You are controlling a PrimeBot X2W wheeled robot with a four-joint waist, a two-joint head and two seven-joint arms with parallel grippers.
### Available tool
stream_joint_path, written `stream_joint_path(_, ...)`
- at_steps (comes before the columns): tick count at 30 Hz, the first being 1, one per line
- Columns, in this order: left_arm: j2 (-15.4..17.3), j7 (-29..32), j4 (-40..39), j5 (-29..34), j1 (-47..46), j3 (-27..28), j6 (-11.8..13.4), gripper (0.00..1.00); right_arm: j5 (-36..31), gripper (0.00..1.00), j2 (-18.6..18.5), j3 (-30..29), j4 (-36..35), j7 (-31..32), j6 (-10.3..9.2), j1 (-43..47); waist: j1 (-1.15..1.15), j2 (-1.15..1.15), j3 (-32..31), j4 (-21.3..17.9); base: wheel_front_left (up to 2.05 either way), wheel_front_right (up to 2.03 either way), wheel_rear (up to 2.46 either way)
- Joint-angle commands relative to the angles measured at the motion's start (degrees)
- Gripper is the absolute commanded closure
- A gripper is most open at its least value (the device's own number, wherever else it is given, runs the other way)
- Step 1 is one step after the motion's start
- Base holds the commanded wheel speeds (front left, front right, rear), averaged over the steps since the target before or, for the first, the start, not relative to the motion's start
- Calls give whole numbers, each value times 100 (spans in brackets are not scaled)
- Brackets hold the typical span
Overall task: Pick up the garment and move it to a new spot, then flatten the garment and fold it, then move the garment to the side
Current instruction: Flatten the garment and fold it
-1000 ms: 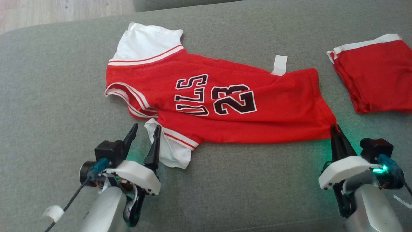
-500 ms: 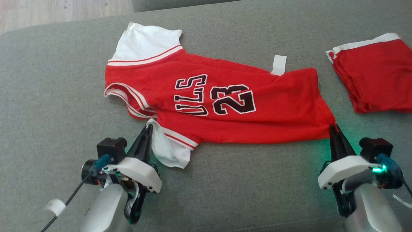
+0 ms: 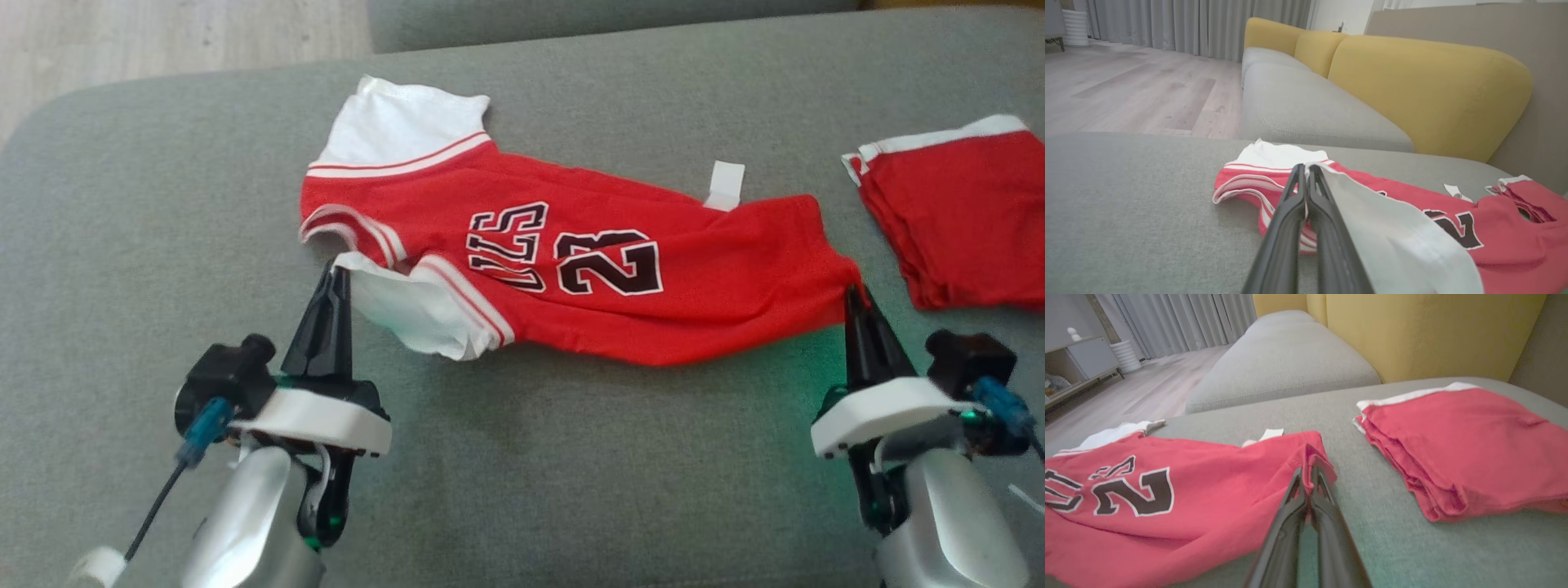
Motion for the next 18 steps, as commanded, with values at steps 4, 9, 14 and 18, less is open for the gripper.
stream_joint_path(4,179,-144,-806,2,81,402,72,100,176,100,-26,199,-659,90,-4,-203,0,0,-177,141,0,0,0)
stream_joint_path(9,280,-163,-1550,-49,-6,676,71,100,178,100,-30,267,-1290,369,-4,-587,0,0,-381,192,0,0,0)
stream_joint_path(14,401,-157,-2094,-136,-356,900,74,100,335,100,-203,368,-1707,631,-4,-1116,0,0,-606,199,0,0,0)
stream_joint_path(18,552,-4,-2526,-277,-859,1143,102,100,518,100,-413,600,-1998,825,-4,-1675,0,0,-868,172,0,0,0)
